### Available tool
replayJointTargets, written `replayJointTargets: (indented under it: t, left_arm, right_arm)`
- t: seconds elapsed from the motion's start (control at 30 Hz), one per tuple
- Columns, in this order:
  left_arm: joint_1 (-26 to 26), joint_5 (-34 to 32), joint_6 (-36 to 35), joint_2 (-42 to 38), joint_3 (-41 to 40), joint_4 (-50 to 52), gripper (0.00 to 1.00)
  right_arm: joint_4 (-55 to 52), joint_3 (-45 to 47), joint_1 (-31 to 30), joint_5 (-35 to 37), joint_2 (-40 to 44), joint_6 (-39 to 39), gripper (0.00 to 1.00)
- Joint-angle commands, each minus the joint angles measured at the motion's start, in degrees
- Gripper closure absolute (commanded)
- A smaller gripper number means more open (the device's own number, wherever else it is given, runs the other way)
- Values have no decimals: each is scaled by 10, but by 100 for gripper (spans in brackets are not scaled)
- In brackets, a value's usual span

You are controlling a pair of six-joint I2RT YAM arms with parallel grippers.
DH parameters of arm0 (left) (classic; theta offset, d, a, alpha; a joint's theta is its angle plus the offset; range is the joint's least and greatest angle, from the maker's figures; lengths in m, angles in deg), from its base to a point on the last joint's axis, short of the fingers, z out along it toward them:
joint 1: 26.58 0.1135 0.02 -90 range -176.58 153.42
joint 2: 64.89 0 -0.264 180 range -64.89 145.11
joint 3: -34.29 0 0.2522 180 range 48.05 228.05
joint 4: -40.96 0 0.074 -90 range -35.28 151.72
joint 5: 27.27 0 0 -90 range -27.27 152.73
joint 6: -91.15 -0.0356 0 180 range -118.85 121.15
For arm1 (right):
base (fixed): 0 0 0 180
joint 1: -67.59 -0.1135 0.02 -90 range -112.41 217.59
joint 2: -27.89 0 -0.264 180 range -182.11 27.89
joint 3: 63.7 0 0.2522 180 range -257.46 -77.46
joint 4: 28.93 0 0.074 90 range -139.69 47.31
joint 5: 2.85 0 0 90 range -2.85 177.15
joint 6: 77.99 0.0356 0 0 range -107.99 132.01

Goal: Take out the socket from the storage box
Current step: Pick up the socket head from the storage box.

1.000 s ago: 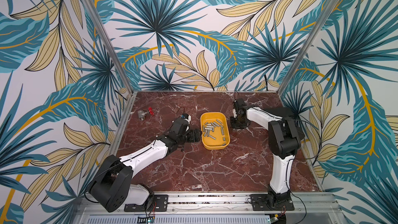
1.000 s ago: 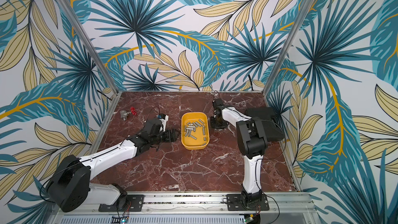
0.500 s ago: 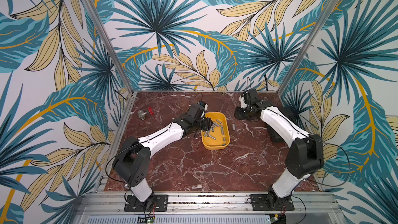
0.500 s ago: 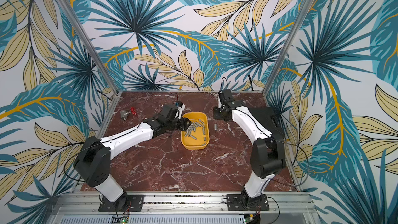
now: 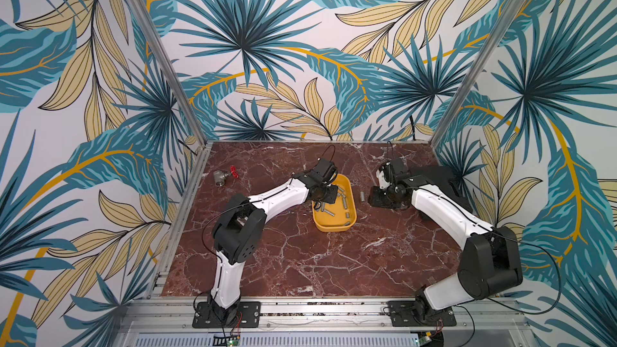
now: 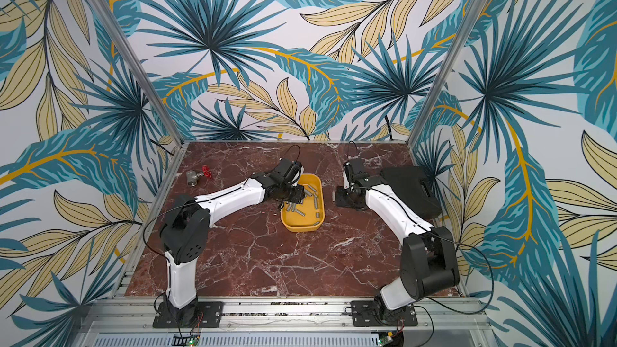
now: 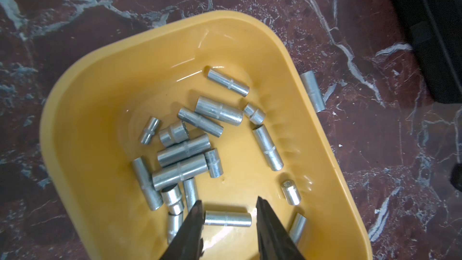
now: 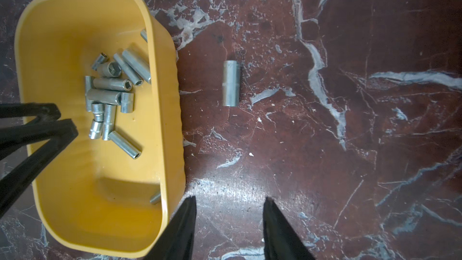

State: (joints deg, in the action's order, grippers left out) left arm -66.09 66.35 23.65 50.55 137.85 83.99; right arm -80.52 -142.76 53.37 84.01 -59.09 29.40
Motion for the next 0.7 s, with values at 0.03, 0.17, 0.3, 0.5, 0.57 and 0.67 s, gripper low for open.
replayJointTargets:
  t: [0.03,0.17,0.3,0.5,0.57,0.67]
  left_arm:
    - [-2,9,-14,31,62,34,65]
    - [-16,34,-15,51,84,22,66]
    - [-31,33,-14,78,111,34,57]
    - [-40,37,-9,105,127,35,59]
    - [-42,38,-7,116,136,39,60]
    - [-44,28,-5,129,146,42,60]
  right_arm:
    - [5,19,2,-6,25,9,54]
    - [3,20,2,-5,28,9,54]
    - [-3,22,2,-3,33,4,54]
    - [-8,24,2,1,38,0,54]
    - [-8,24,2,1,39,1,54]
    - [-8,23,2,2,39,1,54]
